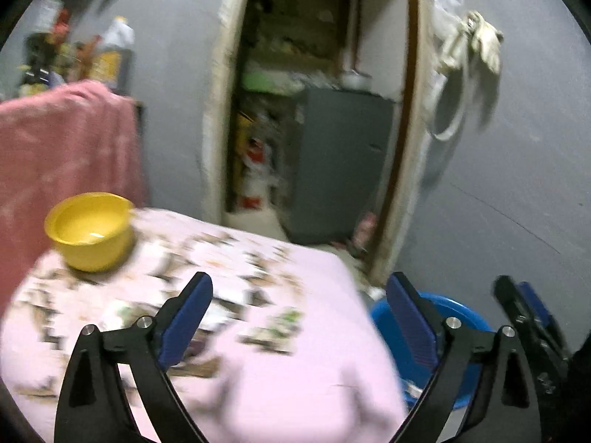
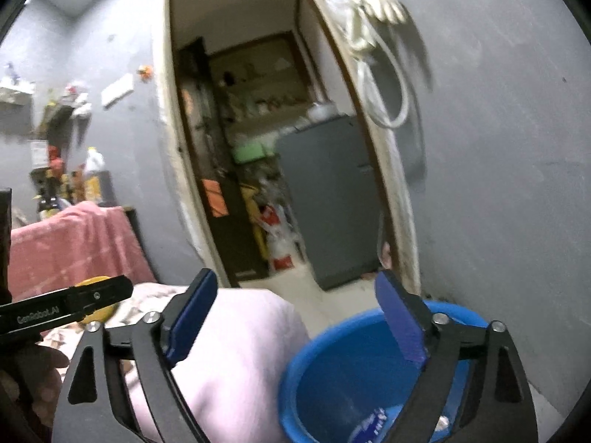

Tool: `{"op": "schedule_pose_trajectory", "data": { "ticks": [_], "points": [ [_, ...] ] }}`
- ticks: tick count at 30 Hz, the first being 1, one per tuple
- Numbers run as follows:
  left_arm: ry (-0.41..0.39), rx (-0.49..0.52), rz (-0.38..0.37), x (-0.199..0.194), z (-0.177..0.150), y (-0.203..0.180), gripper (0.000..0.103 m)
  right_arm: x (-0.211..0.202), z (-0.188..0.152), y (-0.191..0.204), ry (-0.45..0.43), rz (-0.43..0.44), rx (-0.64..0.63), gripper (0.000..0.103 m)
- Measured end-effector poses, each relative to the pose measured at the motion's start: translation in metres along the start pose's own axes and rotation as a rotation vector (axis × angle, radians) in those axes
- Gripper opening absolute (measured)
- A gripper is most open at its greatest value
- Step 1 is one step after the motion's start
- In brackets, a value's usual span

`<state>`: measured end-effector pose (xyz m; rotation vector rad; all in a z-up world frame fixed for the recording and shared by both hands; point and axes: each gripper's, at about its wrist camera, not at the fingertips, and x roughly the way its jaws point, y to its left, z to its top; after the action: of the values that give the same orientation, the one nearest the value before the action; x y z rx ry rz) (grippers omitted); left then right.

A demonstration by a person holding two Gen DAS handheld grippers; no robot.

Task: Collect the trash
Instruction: 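Move both tools back over the remaining trash on the table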

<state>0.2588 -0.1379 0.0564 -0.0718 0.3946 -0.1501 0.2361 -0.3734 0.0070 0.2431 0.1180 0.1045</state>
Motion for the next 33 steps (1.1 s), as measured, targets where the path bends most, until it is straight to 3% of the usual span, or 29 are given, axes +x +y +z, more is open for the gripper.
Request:
{"op": "schedule_pose_trajectory", "data": {
  "ticks": [1, 6, 12, 18, 25, 33],
  "points": [
    [-0.027, -0.004, 0.027, -0.008, 0.0, 0.008, 0.093, -0.002, 0.0, 0.007, -0.022, 0.011, -0.01, 0.103],
    [-0.143, -0.038, 0.141, -0.039, -0.004, 0.048, 0.097, -0.008, 0.001, 0.037, -0.089, 0.084, -0.064, 0.103],
    [-0.187, -0.036, 0.228, -0.063, -0.013, 0.086, 0.097, -0.008, 0.0, 0.073, -0.132, 0.156, -0.116, 0.103],
    [-0.179, -0.028, 0.247, -0.077, -0.026, 0.113, 0.097, -0.011, -0.01, 0.112, -0.149, 0.225, -0.188, 0.103],
    [-0.131, -0.002, 0.236, -0.08, -0.037, 0.136, 0.097, -0.002, -0.03, 0.154, -0.098, 0.268, -0.341, 0.103],
    [-0.062, -0.076, 0.213, -0.069, -0.041, 0.157, 0.097, 0.016, -0.04, 0.158, -0.004, 0.254, -0.349, 0.103]
  ]
}}
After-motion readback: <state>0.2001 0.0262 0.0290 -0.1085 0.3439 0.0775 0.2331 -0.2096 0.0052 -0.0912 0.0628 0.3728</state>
